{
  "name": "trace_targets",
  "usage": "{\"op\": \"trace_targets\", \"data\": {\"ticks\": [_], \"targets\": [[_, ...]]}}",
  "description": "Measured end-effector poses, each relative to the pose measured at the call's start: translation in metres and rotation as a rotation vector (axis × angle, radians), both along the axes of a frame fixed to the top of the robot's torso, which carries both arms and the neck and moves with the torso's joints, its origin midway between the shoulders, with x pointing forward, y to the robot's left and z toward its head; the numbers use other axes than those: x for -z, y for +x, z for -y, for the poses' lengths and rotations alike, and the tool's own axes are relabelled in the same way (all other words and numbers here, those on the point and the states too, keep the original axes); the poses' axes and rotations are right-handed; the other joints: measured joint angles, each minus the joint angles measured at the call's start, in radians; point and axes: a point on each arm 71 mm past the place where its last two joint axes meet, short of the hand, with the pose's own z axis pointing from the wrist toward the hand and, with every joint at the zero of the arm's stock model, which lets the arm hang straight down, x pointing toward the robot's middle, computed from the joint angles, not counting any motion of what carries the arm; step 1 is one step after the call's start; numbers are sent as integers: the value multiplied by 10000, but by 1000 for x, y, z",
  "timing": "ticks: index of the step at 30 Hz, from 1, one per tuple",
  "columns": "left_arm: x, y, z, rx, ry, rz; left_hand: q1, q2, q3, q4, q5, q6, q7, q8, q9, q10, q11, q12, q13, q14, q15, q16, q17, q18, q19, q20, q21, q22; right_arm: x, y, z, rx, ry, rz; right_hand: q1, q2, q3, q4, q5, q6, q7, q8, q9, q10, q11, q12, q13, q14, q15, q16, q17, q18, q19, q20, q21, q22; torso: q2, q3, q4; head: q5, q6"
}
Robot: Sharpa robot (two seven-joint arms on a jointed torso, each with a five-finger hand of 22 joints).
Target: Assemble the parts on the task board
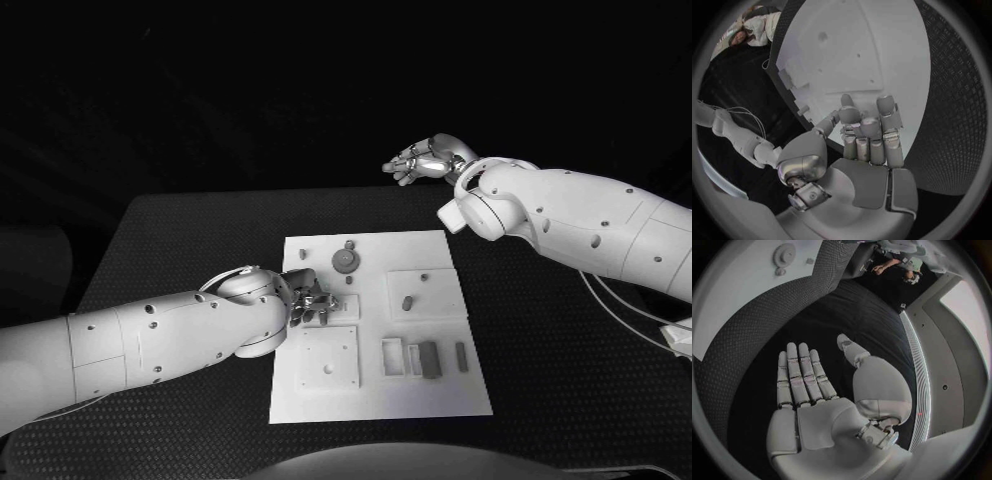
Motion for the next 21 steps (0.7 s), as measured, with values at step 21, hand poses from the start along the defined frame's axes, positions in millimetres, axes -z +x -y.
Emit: {"op": "trace_targets", "data": {"ticks": [21], "targets": [[0, 1, -3, -108, -30, 66, -461, -752, -711, 215, -592, -73, -3, 0, 145, -34, 34, 0, 42, -15, -55, 0, -13, 0, -2, 1, -36, -3, 1, 0, 1, 28, -8, -29, 0, 0, -28, 28, 0, -25, 26, 0, -10, 0, 0, 0, -19, -34, 33, -38, 18, 0, 0, 0, 0, 19, 0, -4, -1, -20, 23]]}}
